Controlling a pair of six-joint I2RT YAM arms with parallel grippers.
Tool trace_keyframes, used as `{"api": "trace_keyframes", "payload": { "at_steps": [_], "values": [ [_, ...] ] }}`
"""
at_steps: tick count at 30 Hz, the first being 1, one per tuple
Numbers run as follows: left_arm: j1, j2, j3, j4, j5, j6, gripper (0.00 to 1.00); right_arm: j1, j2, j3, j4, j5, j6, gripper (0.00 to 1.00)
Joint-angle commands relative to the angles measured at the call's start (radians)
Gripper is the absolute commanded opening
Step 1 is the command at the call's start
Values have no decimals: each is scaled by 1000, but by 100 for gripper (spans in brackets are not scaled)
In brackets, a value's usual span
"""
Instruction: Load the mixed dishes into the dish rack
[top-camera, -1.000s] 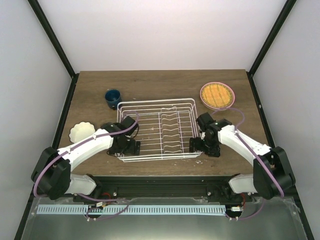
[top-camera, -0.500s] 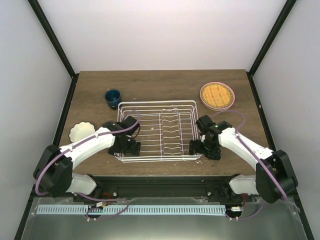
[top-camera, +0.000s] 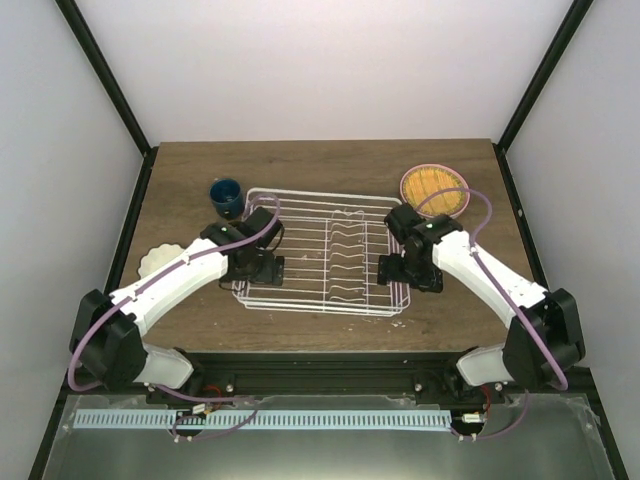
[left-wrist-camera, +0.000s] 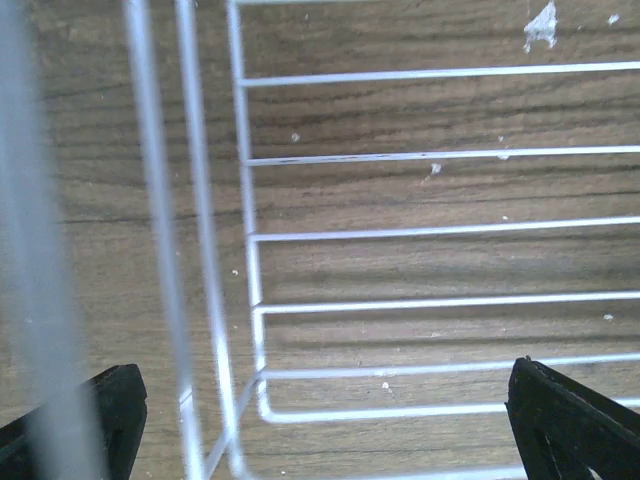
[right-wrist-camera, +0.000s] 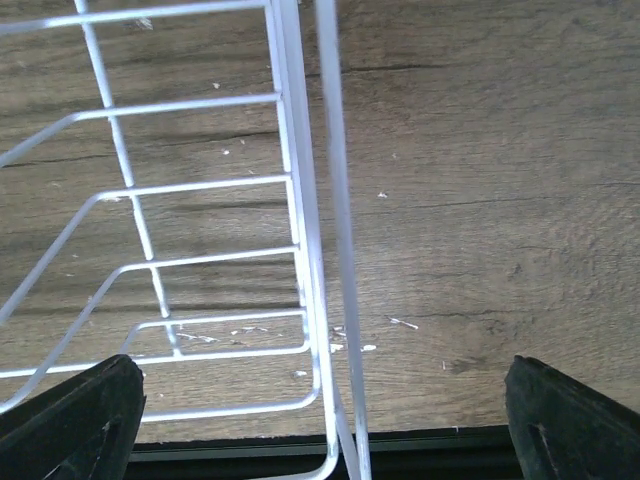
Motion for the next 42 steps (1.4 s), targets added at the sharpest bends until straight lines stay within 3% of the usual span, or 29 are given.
{"api": "trace_keyframes", "payload": {
  "at_steps": [1,11,19,26,30,36,42],
  "values": [
    [1,-7,-31,2,12,-9,100,10,32,15,-23,41,-6,100],
    [12,-21,-65,-15,-25,-25,100,10,56,57,-11,53,-38,100],
    [69,-104,119,-153,-275,0,100,10,95,261,-55,231,-67,100],
    [109,-140,221,149,-530,115,100,-33,165,458,65,355,-202,100],
    [239,-55,307,283,-362,245,100,-103,273,625,113,249,-290,100],
    [470,265,651,141,-166,340,100,-134,417,895,99,244,-372,100],
    [616,512,864,93,-86,398,99,-154,443,980,122,223,-394,100]
  ]
}}
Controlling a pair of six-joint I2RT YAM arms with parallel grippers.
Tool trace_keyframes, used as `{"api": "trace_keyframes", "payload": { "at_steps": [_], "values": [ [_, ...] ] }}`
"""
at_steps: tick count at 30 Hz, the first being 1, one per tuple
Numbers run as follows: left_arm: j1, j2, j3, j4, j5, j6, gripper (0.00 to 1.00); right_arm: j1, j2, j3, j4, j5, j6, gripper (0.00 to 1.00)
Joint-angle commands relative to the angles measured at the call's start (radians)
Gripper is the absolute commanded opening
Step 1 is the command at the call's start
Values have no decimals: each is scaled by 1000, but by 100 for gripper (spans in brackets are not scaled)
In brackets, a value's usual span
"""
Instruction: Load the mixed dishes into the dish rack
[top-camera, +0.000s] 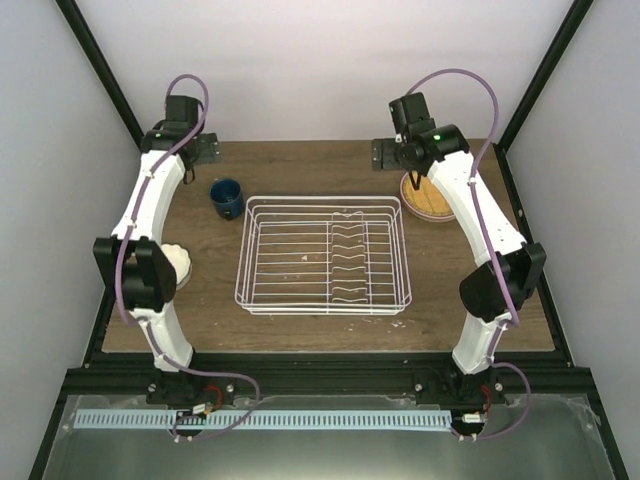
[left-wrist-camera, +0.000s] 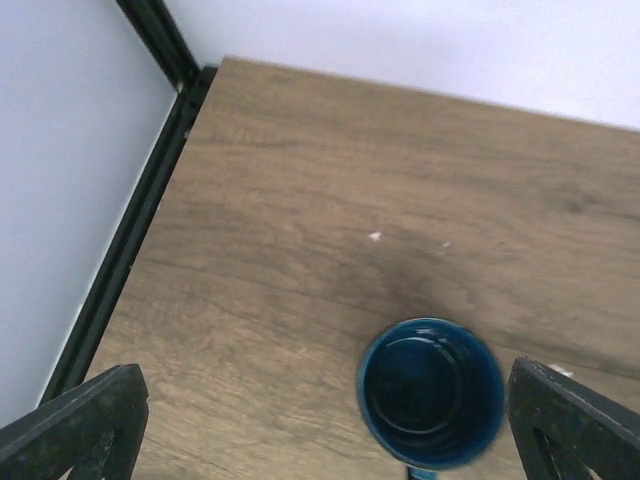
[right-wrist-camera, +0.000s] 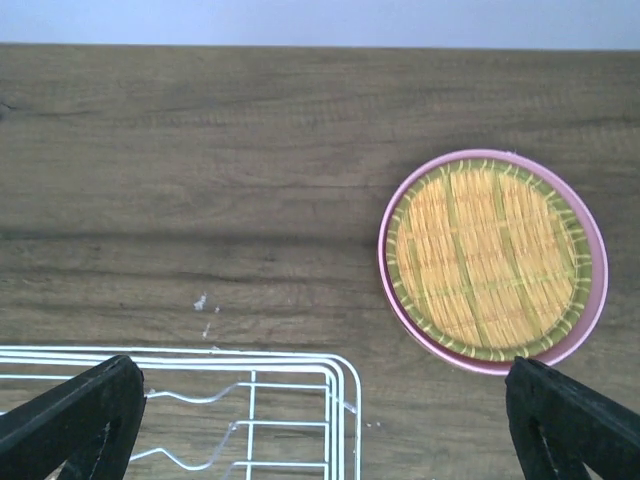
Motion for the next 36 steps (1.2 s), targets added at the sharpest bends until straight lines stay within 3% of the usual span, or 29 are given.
{"api": "trace_keyframes", "payload": {
  "at_steps": [1,8,12,19,24,36],
  "values": [
    [63,112,97,-79,89,67,99,-15,4,73,13,-39,-24,100],
    [99,253,161,-167,131,59,94,-15,-24,-37,46,-139,46,100],
    [123,161,4,-164,55,-7,95,-16,-19,-79,56,-158,22,100],
    [157,-36,-340,-197,117,-150,92,-13,89,-6,32,-240,-92,99],
    [154,-136,-511,-187,181,-219,91,-14,151,50,26,-300,-116,89],
    [122,-127,-614,-117,220,-304,90,-15,115,37,17,-230,-154,85]
  ]
}}
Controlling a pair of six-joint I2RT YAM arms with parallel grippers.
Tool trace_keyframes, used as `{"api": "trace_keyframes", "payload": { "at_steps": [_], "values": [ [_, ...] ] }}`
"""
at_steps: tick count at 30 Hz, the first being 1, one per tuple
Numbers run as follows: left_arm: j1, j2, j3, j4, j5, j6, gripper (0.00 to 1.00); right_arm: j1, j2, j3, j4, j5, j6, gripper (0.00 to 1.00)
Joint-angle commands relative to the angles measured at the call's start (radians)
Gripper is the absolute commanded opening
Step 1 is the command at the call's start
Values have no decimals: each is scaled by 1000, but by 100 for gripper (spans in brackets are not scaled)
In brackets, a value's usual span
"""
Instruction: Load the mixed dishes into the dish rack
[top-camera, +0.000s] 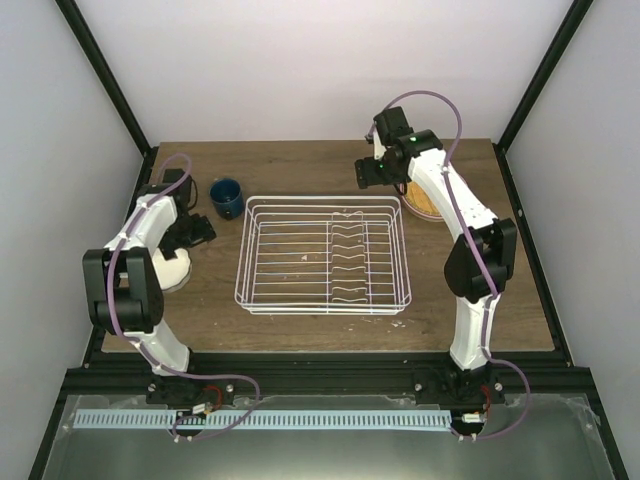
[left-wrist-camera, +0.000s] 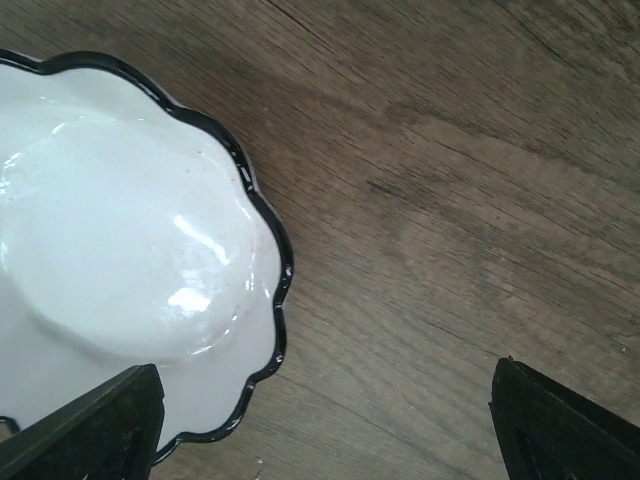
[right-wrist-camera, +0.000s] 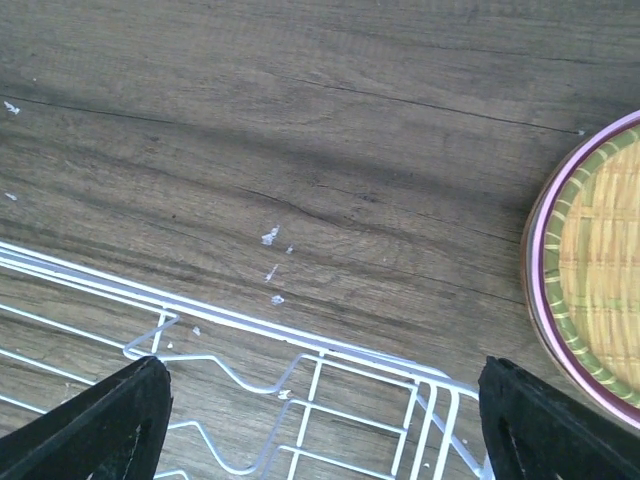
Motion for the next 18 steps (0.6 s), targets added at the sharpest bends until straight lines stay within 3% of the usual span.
{"api": "trace_keyframes", "payload": {
  "at_steps": [1,18],
  "values": [
    [-17,30,-16,51,18,-47,90,-4,-62,39,-15,50,-27,85],
    [16,162,-28,141,11,-97,83,-3,-127,-72,-34,137,16,85]
  ]
}}
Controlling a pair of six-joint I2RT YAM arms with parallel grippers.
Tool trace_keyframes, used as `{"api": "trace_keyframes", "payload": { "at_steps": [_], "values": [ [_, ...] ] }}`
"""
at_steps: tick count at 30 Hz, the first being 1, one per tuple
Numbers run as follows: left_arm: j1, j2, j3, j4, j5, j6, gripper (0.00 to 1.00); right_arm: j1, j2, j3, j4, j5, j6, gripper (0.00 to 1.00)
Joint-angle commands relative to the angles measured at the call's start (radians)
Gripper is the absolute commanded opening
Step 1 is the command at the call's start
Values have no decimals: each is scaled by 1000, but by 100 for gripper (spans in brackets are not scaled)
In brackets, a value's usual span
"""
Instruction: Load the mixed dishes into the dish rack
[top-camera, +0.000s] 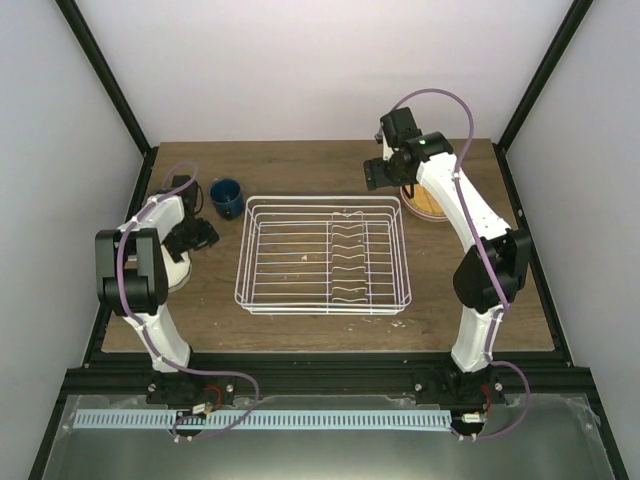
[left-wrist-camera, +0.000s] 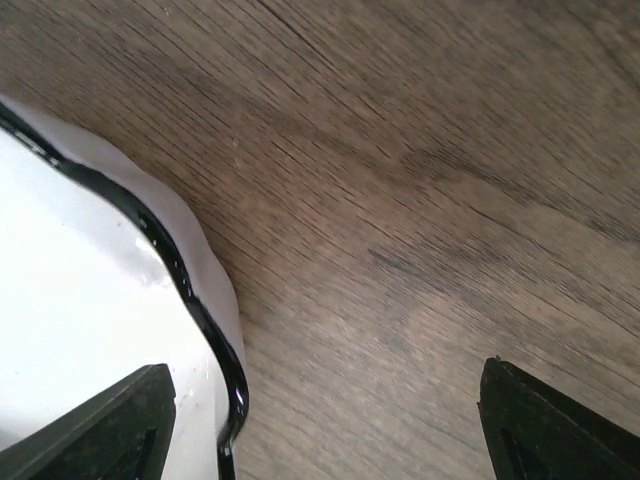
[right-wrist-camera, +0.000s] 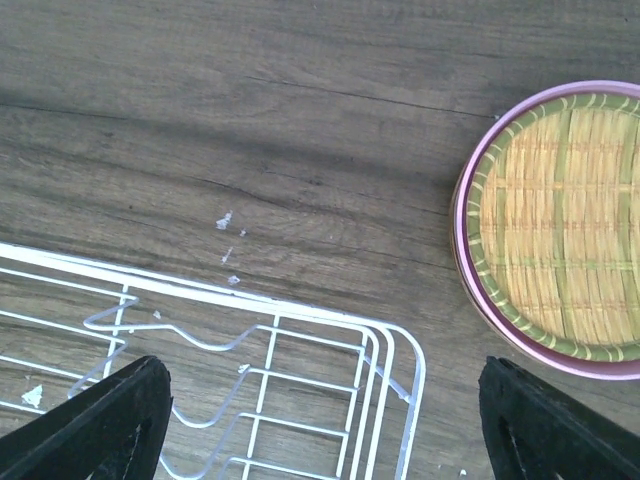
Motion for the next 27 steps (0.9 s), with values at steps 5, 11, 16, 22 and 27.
{"api": "trace_keyframes", "payload": {
  "at_steps": [5,11,16,22,27],
  "values": [
    [38,44,-41,55,28,-27,78,-3,-14,-9,-33,52,14,86],
    [45,56,-57,74,60,-21,45,-4,-2,-7,-42,62,6,86],
    [60,36,-101,120,114,-32,9,-3,5,-6,-45,62,7,86],
    [64,21,-99,120,119,-13,0,-4,6,-9,-43,57,5,86],
    [64,-45,-62,116,138,21,0,-3,9,-19,-25,18,-4,86]
  ]
}}
